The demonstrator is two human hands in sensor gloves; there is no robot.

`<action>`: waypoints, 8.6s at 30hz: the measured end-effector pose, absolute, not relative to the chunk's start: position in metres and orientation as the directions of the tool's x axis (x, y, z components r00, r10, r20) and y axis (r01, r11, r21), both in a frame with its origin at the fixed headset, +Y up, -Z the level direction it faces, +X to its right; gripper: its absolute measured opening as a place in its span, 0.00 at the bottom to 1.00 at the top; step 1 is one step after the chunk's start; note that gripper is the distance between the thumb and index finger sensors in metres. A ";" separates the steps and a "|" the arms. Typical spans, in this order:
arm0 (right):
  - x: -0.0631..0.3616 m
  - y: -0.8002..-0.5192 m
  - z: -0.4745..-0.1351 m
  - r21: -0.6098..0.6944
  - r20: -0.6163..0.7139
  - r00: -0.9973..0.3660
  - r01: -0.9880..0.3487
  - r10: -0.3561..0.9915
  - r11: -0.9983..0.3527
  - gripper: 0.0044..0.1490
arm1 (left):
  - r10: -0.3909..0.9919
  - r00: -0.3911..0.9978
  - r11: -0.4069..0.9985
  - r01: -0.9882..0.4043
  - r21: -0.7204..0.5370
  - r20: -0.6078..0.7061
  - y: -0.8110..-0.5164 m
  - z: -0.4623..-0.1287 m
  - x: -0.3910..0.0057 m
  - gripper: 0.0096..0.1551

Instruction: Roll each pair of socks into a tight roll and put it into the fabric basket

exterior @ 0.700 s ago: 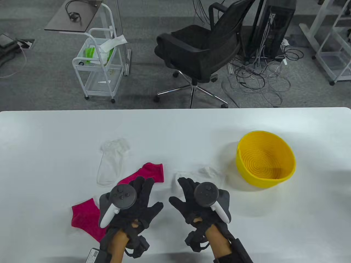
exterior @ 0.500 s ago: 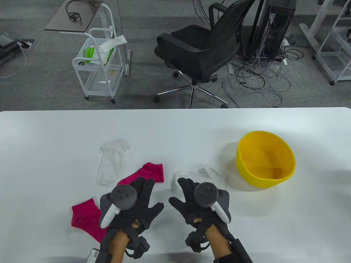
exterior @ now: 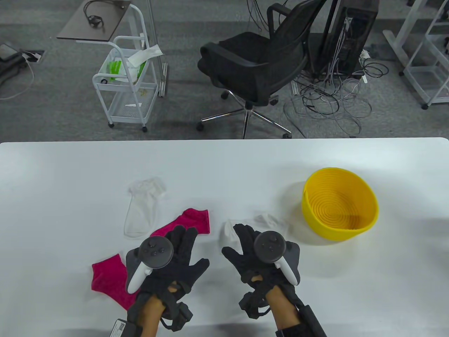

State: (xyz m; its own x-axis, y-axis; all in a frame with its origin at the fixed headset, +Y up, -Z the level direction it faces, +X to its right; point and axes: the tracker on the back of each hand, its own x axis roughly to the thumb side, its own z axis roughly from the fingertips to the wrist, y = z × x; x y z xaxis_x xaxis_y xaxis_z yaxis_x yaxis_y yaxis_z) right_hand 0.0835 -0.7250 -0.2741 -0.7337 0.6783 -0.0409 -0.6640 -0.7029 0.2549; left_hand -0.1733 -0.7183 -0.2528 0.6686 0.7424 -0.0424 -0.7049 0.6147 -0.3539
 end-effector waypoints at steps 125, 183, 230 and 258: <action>0.093 -0.698 -0.285 0.281 0.084 -0.892 -0.407 0.445 -0.869 0.51 | 0.778 0.620 0.563 -0.761 -0.324 -0.105 -0.705 -0.251 -0.196 0.50; 0.121 -0.720 -0.260 0.308 -0.020 -0.775 -0.606 0.632 -0.734 0.52 | 0.139 0.868 0.938 -0.271 -0.218 -0.477 -0.756 -0.503 -0.267 0.31; 0.131 -0.714 -0.260 0.260 -0.013 -0.731 -0.661 0.682 -0.704 0.55 | 0.147 0.965 0.985 -0.122 0.125 -0.215 -0.579 -0.364 -0.235 0.23; 0.160 -0.706 -0.264 0.185 -0.039 -0.663 -0.740 0.747 -0.647 0.53 | 0.373 0.912 0.911 -0.395 0.121 0.167 -0.578 -0.202 -0.105 0.23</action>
